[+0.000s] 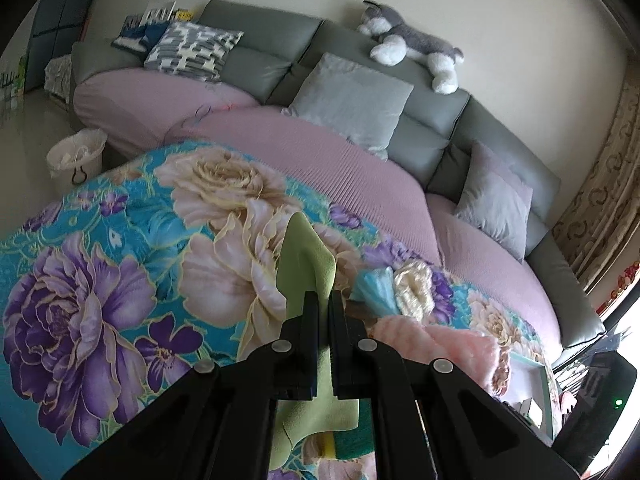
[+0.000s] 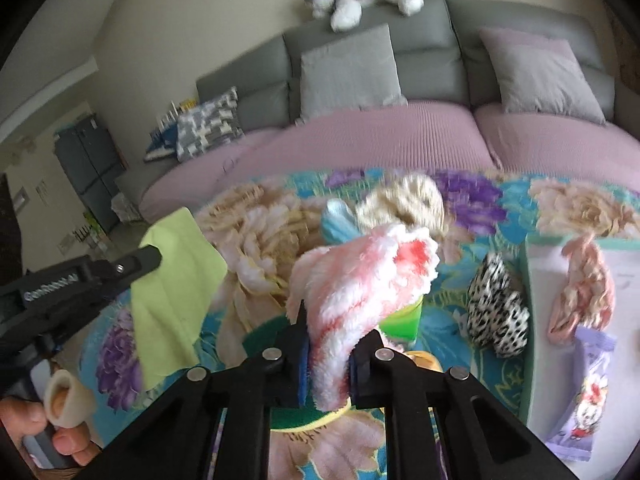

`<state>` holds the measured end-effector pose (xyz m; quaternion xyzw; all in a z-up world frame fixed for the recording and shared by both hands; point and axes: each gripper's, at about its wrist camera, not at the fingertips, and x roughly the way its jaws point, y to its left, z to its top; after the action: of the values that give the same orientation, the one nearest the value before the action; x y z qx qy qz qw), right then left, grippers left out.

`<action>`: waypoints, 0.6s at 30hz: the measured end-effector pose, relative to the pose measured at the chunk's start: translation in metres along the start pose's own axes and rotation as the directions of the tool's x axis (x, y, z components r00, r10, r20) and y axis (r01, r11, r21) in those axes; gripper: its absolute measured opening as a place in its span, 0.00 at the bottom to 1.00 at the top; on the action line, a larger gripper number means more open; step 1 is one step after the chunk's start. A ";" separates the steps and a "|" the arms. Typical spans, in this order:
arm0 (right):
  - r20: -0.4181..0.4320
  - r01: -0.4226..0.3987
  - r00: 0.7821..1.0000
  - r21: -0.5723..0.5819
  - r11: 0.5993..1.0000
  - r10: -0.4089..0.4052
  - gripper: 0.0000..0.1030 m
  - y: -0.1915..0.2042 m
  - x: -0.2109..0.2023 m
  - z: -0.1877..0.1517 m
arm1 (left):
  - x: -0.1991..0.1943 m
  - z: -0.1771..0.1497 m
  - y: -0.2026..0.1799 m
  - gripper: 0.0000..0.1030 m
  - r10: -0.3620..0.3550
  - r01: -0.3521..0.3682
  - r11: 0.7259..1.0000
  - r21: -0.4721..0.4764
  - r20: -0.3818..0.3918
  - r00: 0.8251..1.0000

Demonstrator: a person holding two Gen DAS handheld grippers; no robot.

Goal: Organize soft objects
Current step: 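Grasp the pink fluffy towel with the right tool and lift it, then carry the pink towel and green cloth with both tools over the white tray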

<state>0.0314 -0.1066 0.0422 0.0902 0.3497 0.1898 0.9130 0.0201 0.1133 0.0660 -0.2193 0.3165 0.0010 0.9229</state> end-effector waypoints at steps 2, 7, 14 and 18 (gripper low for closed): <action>0.040 -0.012 0.999 -0.004 1.000 0.012 0.14 0.000 -0.010 0.004 | -0.005 0.002 -0.004 0.04 -0.006 0.006 1.000 0.009 0.017 1.000; 0.098 -0.017 0.995 0.001 1.000 0.017 0.14 -0.002 -0.025 0.010 | -0.016 0.005 -0.013 0.04 -0.026 0.024 0.999 0.031 0.053 0.998; 0.119 0.004 0.993 0.045 0.999 -0.010 0.14 -0.018 -0.037 0.009 | -0.007 -0.001 -0.038 0.04 -0.052 0.049 0.994 0.093 0.029 0.998; 0.138 0.052 0.989 0.074 0.996 -0.062 0.14 -0.037 -0.049 0.008 | -0.002 -0.007 -0.059 0.04 -0.076 0.074 0.988 0.137 0.011 0.997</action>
<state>0.0133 -0.1605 0.0669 0.1254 0.2937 0.1446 0.9366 0.0226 0.0574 0.0862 -0.1676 0.2998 -0.0536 0.9376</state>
